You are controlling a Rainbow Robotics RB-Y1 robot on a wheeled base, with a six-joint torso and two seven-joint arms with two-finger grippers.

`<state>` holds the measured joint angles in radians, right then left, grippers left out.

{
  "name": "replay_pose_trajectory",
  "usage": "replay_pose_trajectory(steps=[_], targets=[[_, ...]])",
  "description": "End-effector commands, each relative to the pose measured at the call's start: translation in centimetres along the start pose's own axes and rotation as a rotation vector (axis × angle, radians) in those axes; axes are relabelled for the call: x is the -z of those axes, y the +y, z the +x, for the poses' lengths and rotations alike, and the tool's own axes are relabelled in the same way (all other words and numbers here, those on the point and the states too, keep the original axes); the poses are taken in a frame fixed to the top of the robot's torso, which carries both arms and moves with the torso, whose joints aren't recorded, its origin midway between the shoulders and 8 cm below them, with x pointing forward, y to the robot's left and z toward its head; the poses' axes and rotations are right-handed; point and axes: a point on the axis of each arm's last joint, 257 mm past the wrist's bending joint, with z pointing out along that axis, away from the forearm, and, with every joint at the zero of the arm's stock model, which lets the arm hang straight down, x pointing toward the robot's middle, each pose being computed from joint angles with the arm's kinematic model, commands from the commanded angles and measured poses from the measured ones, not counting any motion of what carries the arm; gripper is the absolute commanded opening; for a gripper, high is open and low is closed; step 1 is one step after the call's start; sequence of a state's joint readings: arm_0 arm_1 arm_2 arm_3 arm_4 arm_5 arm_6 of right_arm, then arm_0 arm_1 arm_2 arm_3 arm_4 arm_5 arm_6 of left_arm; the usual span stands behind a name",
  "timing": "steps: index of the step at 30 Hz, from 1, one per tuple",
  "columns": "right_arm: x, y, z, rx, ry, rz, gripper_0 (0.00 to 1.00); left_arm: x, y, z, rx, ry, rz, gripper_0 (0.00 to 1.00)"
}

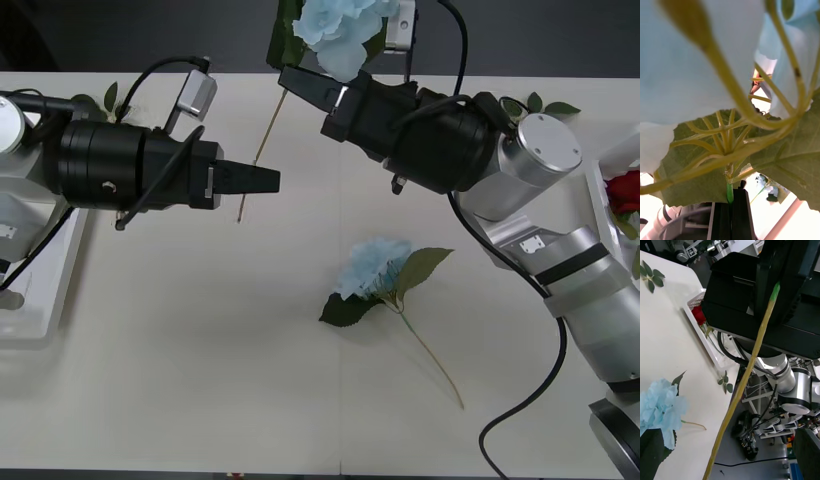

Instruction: Put the red flowers into the right box and the blue flowers into the left box

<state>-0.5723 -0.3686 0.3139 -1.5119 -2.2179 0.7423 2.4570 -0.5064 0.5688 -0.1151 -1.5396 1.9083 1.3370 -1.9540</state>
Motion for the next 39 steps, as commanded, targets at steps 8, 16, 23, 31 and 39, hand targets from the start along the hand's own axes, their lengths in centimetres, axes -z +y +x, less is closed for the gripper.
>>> replay_pose_trajectory(steps=[8,16,23,31,39], targets=[[-1.3,1.8,-1.2,0.039,-0.004,-0.046,0.00,-1.2,-1.9,-1.5,-0.067,0.002,0.008,0.00],[-1.3,1.8,-1.3,0.040,-0.007,-0.044,0.00,-0.8,-2.1,-1.7,-0.069,-0.004,0.012,0.00],[-1.2,1.8,-1.3,0.036,-0.005,-0.044,0.00,-0.8,-2.3,-1.8,-0.072,-0.009,0.023,0.00],[-0.8,0.9,-0.8,0.096,0.025,-0.016,0.97,-0.6,-2.3,-1.8,-0.073,-0.008,0.018,0.00],[-0.6,1.2,-1.0,0.195,0.020,-0.029,1.00,1.6,-1.5,-2.1,-0.106,0.007,-0.034,0.00]])
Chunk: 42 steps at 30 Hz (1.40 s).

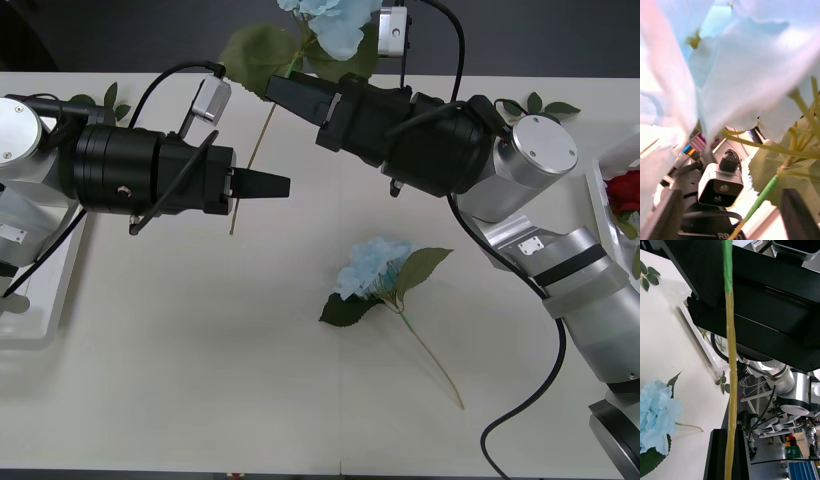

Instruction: Put the red flowers into the right box and the blue flowers into the left box

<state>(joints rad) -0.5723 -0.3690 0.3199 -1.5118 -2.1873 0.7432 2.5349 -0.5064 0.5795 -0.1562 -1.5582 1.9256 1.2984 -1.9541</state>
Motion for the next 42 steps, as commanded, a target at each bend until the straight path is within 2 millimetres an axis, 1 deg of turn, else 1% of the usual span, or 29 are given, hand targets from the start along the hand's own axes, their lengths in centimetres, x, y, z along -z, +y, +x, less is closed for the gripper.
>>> replay_pose_trajectory(steps=[1,3,4,5,7,9,11,12,14,15,16,18,19,23,24,25,26,27,28,29,30,31,32,34,36,37,39,40,42], targets=[[-0.4,1.4,-1.8,0.097,-0.002,-0.041,1.00,3.2,-0.8,-2.4,-0.116,0.011,-0.059,0.00],[-0.2,1.5,-1.9,0.096,-0.001,-0.046,1.00,5.3,0.1,-2.6,-0.148,0.028,-0.122,0.00],[-0.1,1.4,-1.9,0.093,-0.001,-0.046,1.00,6.0,0.4,-2.6,-0.156,0.032,-0.139,0.00],[0.0,1.5,-2.1,0.092,-0.002,-0.049,1.00,7.6,1.1,-2.7,-0.167,0.040,-0.182,0.00],[0.3,1.4,-2.2,0.088,-0.001,-0.048,1.00,9.5,1.7,-2.6,-0.177,0.053,-0.228,0.00],[0.8,1.3,-2.3,0.099,0.017,-0.049,1.00,12.6,2.7,-2.1,-0.175,0.069,-0.302,0.00],[1.3,1.4,-2.2,0.117,0.049,-0.060,1.00,15.4,3.4,-1.8,-0.173,0.076,-0.366,0.00],[1.7,1.4,-2.0,0.131,0.074,-0.063,1.00,16.7,3.8,-1.7,-0.173,0.080,-0.400,0.00],[2.7,1.3,-1.2,0.145,0.159,-0.066,1.00,20.5,4.5,-1.5,-0.176,0.095,-0.496,0.00],[3.0,1.1,-0.9,0.142,0.184,-0.062,1.00,21.4,4.7,-1.4,-0.176,0.100,-0.520,0.00],[3.7,0.8,-0.4,0.151,0.236,-0.049,1.00,23.1,5.1,-1.2,-0.175,0.107,-0.566,0.00],[4.6,0.3,0.8,0.168,0.323,-0.020,1.00,25.6,5.5,-0.9,-0.170,0.118,-0.633,0.00],[5.2,0.2,1.9,0.183,0.395,0.002,1.00,27.5,5.9,-0.6,-0.163,0.124,-0.689,0.00],[6.6,-0.2,5.0,0.171,0.534,0.072,1.00,31.8,6.8,0.3,-0.148,0.140,-0.813,0.00],[7.2,-0.2,6.1,0.175,0.578,0.097,1.00,33.5,7.1,0.7,-0.138,0.145,-0.862,0.00],[7.6,-0.2,6.8,0.170,0.607,0.113,1.00,34.8,7.2,0.9,-0.136,0.150,-0.898,0.00],[7.8,-0.2,7.1,0.170,0.621,0.121,1.00,35.3,7.3,1.0,-0.133,0.154,-0.915,0.00],[8.3,-0.2,7.9,0.166,0.650,0.135,1.00,36.3,7.4,1.2,-0.129,0.158,-0.943,0.00],[8.9,-0.2,8.7,0.169,0.685,0.154,1.00,37.8,7.6,1.4,-0.123,0.163,-0.988,0.00],[9.3,-0.2,9.2,0.169,0.706,0.165,1.00,38.8,7.7,1.6,-0.119,0.167,-1.019,0.00],[10.1,-0.4,10.2,0.173,0.744,0.189,1.00,40.5,7.9,1.8,-0.112,0.172,-1.073,0.00],[10.5,-0.4,10.7,0.170,0.759,0.199,1.00,41.2,8.1,2.0,-0.109,0.174,-1.096,0.00],[11.1,-0.4,11.5,0.167,0.790,0.219,1.00,42.6,8.2,2.2,-0.104,0.177,-1.141,0.00],[12.1,-0.6,12.5,0.168,0.831,0.253,1.00,44.6,8.5,2.6,-0.098,0.182,-1.205,0.00],[13.9,-0.9,14.0,0.172,0.894,0.306,1.00,46.9,8.9,3.1,-0.094,0.188,-1.281,0.00],[14.5,-1.1,14.3,0.168,0.909,0.325,1.00,47.5,9.0,3.2,-0.091,0.188,-1.299,0.00],[16.7,-1.8,15.4,0.185,0.976,0.385,1.00,49.2,9.3,3.6,-0.090,0.188,-1.357,0.00],[18.2,-2.0,16.0,0.199,1.026,0.415,1.00,50.1,9.6,3.8,-0.085,0.187,-1.390,0.00],[20.4,-2.4,16.8,0.224,1.097,0.463,1.00,51.6,9.9,4.2,-0.077,0.188,-1.448,0.00]])
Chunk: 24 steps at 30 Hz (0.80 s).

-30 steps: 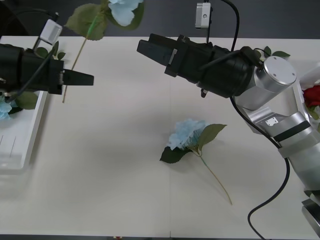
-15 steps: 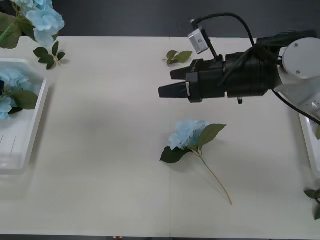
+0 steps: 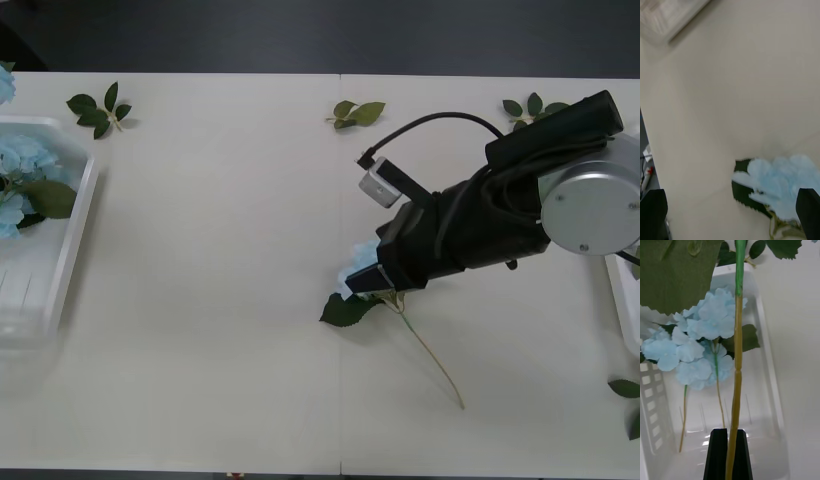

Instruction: Put the red flowers into the right box and the blue flowers into the left box

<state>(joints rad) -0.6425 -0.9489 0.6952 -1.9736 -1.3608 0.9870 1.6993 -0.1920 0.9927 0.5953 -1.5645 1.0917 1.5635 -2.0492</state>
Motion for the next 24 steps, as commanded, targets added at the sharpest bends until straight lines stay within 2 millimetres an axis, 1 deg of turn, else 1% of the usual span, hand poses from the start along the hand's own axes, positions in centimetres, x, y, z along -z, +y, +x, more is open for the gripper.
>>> replay_pose_trajectory(steps=[1,4,6,7,8,10,11,15,19,22,24], targets=[[1.3,-0.6,3.2,-0.004,0.097,0.084,1.00,1.6,3.6,-0.5,-0.046,-0.009,-0.144,0.00],[2.2,-1.8,6.4,0.007,0.184,0.163,1.00,1.5,5.8,0.4,-0.041,0.020,-0.233,0.00],[2.7,-2.5,7.9,0.003,0.224,0.210,1.00,1.2,6.7,1.4,-0.032,0.051,-0.265,0.00],[2.8,-2.6,8.4,0.001,0.235,0.219,1.00,1.1,6.9,1.5,-0.030,0.057,-0.270,0.00],[3.0,-2.9,9.3,0.003,0.255,0.235,1.00,0.7,7.2,2.2,-0.028,0.079,-0.279,0.00],[3.2,-3.5,10.3,0.017,0.275,0.269,1.00,0.2,7.5,3.2,-0.019,0.113,-0.290,0.00],[3.4,-4.0,11.1,0.025,0.296,0.297,1.00,-0.4,7.6,4.1,-0.010,0.141,-0.292,0.00],[3.2,-4.7,12.8,0.024,0.323,0.347,1.00,-2.2,7.6,6.6,0.047,0.215,-0.295,0.00],[2.5,-5.2,13.6,0.016,0.334,0.378,1.00,-3.3,7.4,8.4,0.060,0.268,-0.292,0.00],[1.9,-5.5,13.9,0.002,0.338,0.389,1.00,-3.5,7.6,9.1,0.067,0.289,-0.303,0.00],[0.9,-5.6,14.0,-0.017,0.337,0.388,1.00,-3.5,7.7,9.2,0.069,0.295,-0.313,0.00]])
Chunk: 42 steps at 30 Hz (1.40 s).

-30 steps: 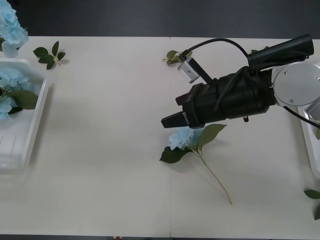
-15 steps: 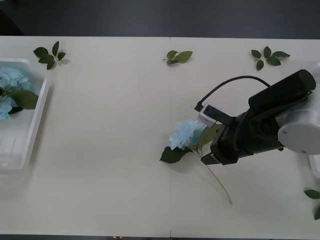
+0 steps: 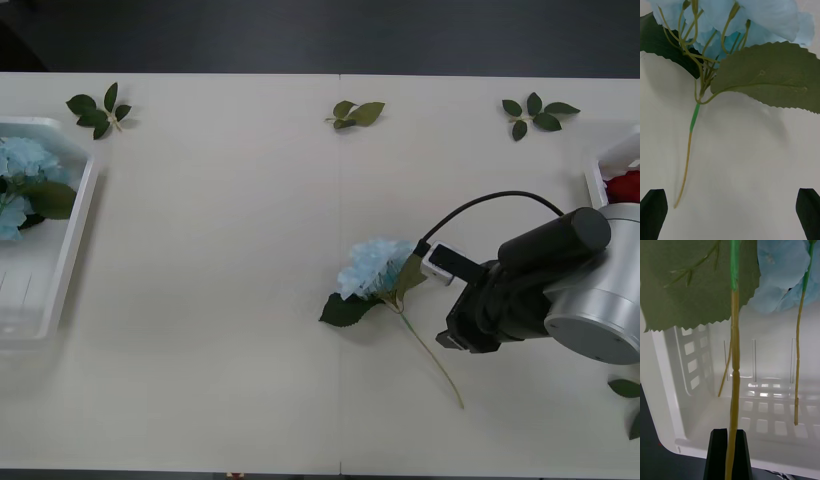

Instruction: Put the red flowers into the right box and the blue flowers into the left box

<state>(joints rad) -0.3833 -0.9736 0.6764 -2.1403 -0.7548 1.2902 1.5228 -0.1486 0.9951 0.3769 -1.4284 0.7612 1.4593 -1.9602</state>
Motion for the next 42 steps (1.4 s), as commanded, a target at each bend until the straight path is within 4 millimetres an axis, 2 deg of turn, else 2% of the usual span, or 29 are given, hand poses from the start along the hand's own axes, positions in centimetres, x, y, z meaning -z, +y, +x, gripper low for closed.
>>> replay_pose_trajectory(steps=[1,2,4,5,13,15,20,22,23,24,26,31,33,42], targets=[[-0.9,0.5,-1.7,-0.056,-0.026,-0.005,1.00,1.7,2.2,-1.4,0.030,-0.030,-0.060,0.00],[-1.3,0.6,-2.0,-0.059,-0.028,-0.004,1.00,1.7,2.3,-1.5,0.029,-0.029,-0.064,0.09],[-1.9,0.8,-2.4,-0.065,-0.029,-0.005,1.00,1.8,2.2,-1.7,0.026,-0.035,-0.061,0.92],[-2.0,0.9,-2.4,-0.069,-0.028,-0.006,1.00,1.8,2.2,-1.8,0.026,-0.036,-0.059,1.00],[-3.8,1.5,-3.3,-0.084,-0.022,0.000,1.00,3.0,1.2,-3.2,-0.028,-0.064,-0.048,1.00],[-4.2,1.4,-3.3,-0.084,-0.019,0.009,1.00,3.7,0.8,-4.2,-0.034,-0.095,-0.036,1.00],[-5.1,1.5,-3.4,-0.097,-0.010,0.008,1.00,5.1,-1.6,-6.1,-0.067,-0.153,0.046,1.00],[-5.3,1.6,-3.3,-0.102,-0.005,0.007,1.00,5.7,-2.8,-6.5,-0.090,-0.161,0.083,1.00],[-5.3,1.6,-3.3,-0.102,-0.005,0.007,1.00,5.7,-2.8,-6.5,-0.090,-0.161,0.083,1.00],[-5.4,1.5,-3.2,-0.102,-0.001,0.006,1.00,6.6,-4.5,-7.0,-0.125,-0.176,0.127,1.00],[-5.5,1.5,-2.8,-0.098,0.013,0.010,1.00,7.6,-6.6,-7.7,-0.169,-0.200,0.175,1.00],[-5.7,2.0,-2.3,-0.091,0.032,0.008,1.00,9.5,-10.4,-9.0,-0.245,-0.262,0.270,1.00],[-5.9,2.3,-2.2,-0.083,0.036,0.012,1.00,10.3,-12.6,-9.5,-0.310,-0.299,0.338,1.00],[-7.1,2.9,-1.7,-0.099,0.058,-0.004,1.00,13.0,-20.5,-10.6,-0.456,-0.435,0.600,1.00]])
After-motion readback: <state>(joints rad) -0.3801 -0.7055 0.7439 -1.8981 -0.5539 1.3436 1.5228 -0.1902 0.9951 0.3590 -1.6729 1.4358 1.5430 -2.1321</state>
